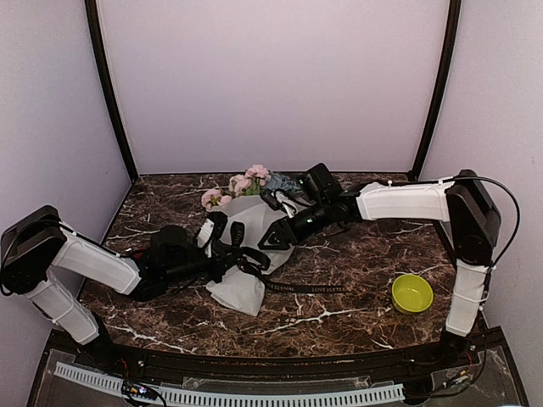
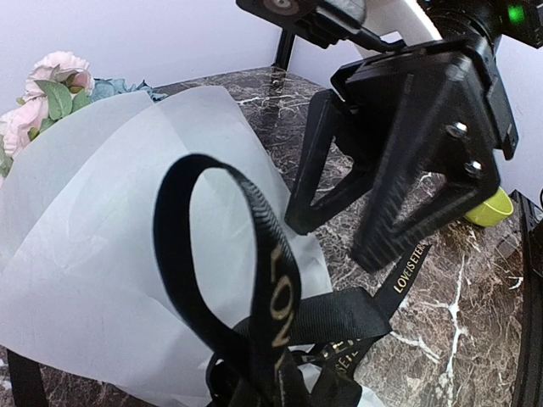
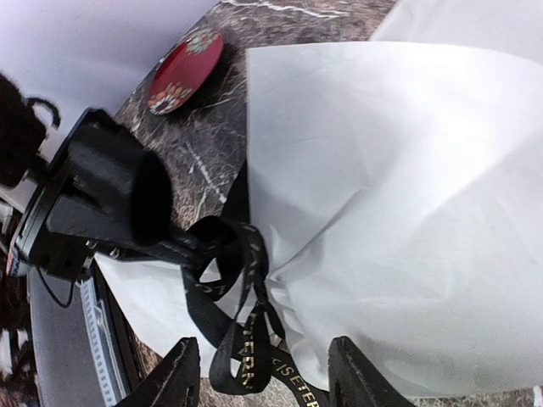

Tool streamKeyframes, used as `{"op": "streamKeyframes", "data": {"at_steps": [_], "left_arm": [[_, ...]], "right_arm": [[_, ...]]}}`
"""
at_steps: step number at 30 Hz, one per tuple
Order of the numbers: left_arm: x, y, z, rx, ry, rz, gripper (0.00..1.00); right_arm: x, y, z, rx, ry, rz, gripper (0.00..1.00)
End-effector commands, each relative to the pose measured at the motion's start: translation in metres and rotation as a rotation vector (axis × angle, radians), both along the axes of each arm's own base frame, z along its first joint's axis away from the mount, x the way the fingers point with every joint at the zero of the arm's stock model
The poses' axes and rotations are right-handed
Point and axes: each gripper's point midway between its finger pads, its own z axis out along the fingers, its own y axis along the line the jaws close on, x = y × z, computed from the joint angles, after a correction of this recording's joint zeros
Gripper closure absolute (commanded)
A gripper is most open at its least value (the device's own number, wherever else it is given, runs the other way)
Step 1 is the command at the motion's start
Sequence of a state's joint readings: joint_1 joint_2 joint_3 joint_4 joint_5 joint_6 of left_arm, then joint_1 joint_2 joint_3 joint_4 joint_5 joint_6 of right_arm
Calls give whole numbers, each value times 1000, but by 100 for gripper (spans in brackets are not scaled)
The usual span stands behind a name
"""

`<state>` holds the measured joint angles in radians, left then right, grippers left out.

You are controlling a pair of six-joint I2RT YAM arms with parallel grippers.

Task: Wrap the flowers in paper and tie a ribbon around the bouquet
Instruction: Tie the half-tied ribbon around the folded bouquet.

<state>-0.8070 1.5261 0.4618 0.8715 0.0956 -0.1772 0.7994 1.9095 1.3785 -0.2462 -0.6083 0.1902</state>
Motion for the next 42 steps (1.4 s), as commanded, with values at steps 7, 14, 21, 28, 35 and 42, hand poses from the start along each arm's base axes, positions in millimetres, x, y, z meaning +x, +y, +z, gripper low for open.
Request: {"op": "streamKeyframes", "data": {"at_steps": [7,14,21,28,35,42], "left_arm": [[-2,3,5,-23,-12,-1,100],[-3,4,3,-26,-6,-2,100],[-3,5,3,-30,-5,-2,100],[-2,8,-2,-24,3,11,100],[0,6,3,-36,-8,10,100],[1,8,0,-34,-1,19,100]], "right_arm": [[19,-1,-8,-90,-56,-58,88],[1,11,-22,-102,-19,44,91],[-12,27,-23,-39,17,133,89],[-21,42,-20,69,49,211,86],[-23,49,-16,128,22,256,85],[-28,47,-30,97,-3,295,88]]}}
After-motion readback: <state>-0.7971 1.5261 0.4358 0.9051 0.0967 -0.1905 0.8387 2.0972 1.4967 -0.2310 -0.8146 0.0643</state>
